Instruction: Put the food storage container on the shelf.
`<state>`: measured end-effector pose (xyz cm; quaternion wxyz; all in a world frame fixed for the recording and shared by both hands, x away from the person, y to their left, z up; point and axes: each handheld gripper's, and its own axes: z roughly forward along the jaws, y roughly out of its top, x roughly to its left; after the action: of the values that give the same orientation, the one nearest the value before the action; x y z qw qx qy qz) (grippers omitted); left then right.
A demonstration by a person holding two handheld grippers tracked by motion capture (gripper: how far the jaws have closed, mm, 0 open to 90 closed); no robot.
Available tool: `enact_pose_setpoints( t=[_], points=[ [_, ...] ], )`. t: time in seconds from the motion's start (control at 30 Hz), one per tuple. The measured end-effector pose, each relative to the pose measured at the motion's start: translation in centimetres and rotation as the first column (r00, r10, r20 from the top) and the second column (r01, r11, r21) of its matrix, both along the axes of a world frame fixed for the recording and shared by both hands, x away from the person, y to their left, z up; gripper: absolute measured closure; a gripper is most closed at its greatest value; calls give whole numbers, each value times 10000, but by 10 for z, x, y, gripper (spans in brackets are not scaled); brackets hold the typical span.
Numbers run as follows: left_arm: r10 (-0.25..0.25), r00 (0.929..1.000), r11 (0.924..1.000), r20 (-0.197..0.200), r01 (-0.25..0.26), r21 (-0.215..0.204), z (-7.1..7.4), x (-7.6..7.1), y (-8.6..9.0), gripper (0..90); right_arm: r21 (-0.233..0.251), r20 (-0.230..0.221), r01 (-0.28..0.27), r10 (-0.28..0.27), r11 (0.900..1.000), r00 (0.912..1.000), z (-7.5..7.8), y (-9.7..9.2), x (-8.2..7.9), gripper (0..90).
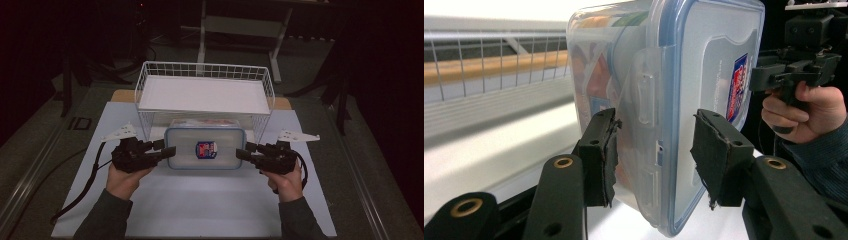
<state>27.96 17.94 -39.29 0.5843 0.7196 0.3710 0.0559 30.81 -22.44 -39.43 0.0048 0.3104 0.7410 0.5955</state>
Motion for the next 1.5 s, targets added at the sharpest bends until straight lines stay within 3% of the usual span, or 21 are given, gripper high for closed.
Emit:
enact_pose_setpoints(
  t=[0.83, 1.3, 1.5],
  points=[
    [180, 9973, 9997, 717, -169, -168, 44, 27, 2, 532, 277, 601, 185, -201, 9994, 9980, 38, 2, 24, 534],
    [357, 9960, 9984, 818, -320, -467, 59, 48, 5, 532, 414, 663, 264, -291, 9988, 9974, 52, 6, 42, 534],
    [404, 9959, 9976, 809, -356, -598, 63, 58, 5, 531, 263, 676, 343, -360, 9991, 9971, 62, 6, 53, 533]
  ],
)
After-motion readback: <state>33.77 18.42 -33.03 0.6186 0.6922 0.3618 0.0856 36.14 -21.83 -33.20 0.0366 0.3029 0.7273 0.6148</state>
